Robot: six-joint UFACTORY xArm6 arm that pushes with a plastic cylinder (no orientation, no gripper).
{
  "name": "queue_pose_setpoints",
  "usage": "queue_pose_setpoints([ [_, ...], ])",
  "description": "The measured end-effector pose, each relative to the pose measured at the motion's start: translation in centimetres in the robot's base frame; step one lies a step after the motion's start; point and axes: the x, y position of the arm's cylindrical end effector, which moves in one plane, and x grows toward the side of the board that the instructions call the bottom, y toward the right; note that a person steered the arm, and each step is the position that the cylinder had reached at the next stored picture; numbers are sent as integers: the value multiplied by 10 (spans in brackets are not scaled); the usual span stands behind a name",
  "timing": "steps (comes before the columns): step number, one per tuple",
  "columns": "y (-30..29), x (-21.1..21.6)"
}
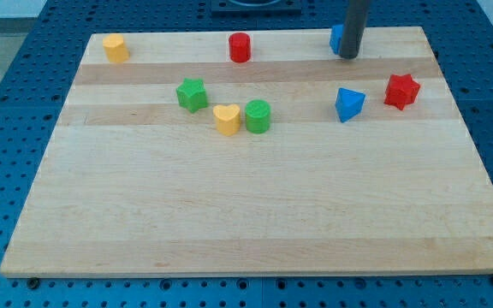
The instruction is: Push the green star to the center left the board
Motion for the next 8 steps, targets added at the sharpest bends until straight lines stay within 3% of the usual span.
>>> queue_pose_setpoints([
  [2,-52,24],
  [4,-60,31],
  [7,-235,105],
  [8,-256,102],
])
